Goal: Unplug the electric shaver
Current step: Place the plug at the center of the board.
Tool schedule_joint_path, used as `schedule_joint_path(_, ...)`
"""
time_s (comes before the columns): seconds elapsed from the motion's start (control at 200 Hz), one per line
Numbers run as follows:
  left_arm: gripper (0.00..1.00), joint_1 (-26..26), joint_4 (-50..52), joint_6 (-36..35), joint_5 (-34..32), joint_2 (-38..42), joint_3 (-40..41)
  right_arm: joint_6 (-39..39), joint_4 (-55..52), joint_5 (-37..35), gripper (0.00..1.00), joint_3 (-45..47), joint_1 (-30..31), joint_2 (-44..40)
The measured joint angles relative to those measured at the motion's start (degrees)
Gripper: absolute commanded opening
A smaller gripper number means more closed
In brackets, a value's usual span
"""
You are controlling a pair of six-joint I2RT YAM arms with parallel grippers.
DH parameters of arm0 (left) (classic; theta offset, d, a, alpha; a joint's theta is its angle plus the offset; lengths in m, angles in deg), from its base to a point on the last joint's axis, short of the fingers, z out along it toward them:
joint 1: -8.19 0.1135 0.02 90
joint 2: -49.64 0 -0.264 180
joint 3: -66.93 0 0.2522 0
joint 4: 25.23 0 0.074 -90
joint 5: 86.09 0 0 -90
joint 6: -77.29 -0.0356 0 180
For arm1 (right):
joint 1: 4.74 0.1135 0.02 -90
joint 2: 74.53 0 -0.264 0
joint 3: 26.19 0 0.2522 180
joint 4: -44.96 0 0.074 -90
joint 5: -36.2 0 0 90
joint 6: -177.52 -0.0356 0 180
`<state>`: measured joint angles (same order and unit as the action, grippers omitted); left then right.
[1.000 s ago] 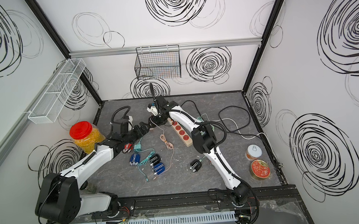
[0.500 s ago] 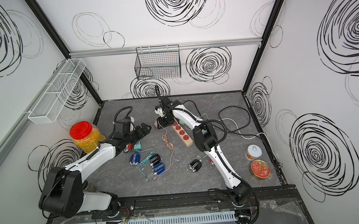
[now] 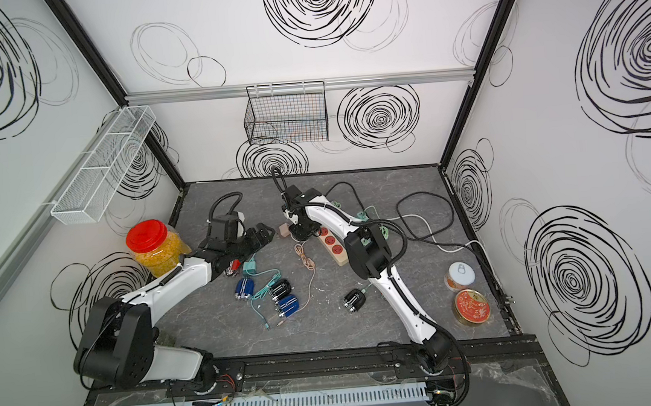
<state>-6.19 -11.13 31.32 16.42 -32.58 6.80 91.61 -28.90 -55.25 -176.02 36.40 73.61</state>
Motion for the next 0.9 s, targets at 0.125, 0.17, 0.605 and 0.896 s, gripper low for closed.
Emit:
schedule_joint_path(0.125, 0.94, -0.07, 0.0, -0.15, -0.22, -0.37, -1.09, -0.57, -0.83, -11.26, 0.51, 0.35, 2.73, -0.66)
schedule_joint_path(0.17, 0.94, -0.11, -0.02, -0.17, -0.22, -0.39, -1.36, -1.05, -1.03, -12.55, 0.66, 0.35, 3.37, -0.94)
schedule_joint_path(0.605, 0.93, -0.26, 0.07, -1.31, -1.09, -0.5, -1.84, -4.02, -0.35, -26.1, 0.84, 1.53, 4.92, -6.58)
schedule_joint_path(0.896, 0.93, -0.11, 0.96, -1.64, -1.49, -0.96, -1.7, -1.66, -1.11, -38.34, 0.96, 9.4, 8.48, -6.03)
